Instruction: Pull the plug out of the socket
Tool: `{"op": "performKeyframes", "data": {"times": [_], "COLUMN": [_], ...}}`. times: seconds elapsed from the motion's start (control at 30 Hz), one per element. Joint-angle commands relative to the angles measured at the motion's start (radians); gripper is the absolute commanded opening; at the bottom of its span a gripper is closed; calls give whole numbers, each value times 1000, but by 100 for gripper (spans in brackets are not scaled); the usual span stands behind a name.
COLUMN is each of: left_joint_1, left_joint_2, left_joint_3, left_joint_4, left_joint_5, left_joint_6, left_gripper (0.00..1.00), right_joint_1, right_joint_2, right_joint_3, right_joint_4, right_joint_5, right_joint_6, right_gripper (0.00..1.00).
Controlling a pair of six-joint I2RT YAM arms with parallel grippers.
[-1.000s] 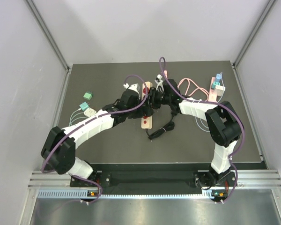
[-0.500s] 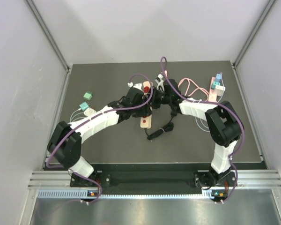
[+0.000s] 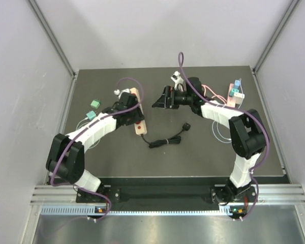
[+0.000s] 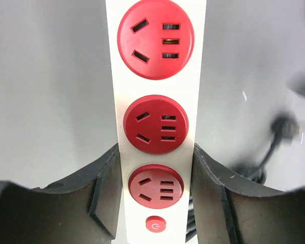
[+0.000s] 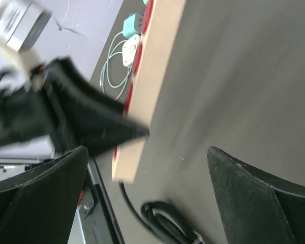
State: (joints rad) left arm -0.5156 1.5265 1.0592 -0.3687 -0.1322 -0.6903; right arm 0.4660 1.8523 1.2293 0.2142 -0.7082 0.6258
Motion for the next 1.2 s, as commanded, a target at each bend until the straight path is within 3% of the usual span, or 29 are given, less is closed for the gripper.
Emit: {"op": "performKeyframes", "data": {"times": [0.0, 0.1, 0.3, 0.6, 0.8, 1.0, 1.17], "left_joint_1": [110, 201, 334, 399, 434, 439, 433], "left_joint_2": [-46, 13, 248, 616, 727, 860, 894], "left_joint_3": [-18, 2, 273, 904, 1019, 1133, 1087], "left_joint_4": [125, 162, 102, -205, -233, -246, -256], "left_joint_5": [29, 68, 82, -61, -76, -12, -17], "left_joint_6": [-93, -153, -302, -651, -929, -943, -950], "left_gripper": [0, 0, 0, 0, 0, 0, 0], "right_joint_1": [-53, -92, -214, -348, -368, -377, -389], "right_joint_2": [-79, -91, -133, -180, -185, -180, -188], "right_joint_3": [68, 93, 131, 133, 145, 153, 154], "right_joint_4": [-25, -56, -125, -130, -136, -156, -168], "right_joint_5": [-76, -91, -111, -114, -114, -106, -100], "right_joint_6": [-145, -176, -215, -181, -169, -190, -198], "right_gripper": [100, 100, 100, 100, 100, 100, 100]}}
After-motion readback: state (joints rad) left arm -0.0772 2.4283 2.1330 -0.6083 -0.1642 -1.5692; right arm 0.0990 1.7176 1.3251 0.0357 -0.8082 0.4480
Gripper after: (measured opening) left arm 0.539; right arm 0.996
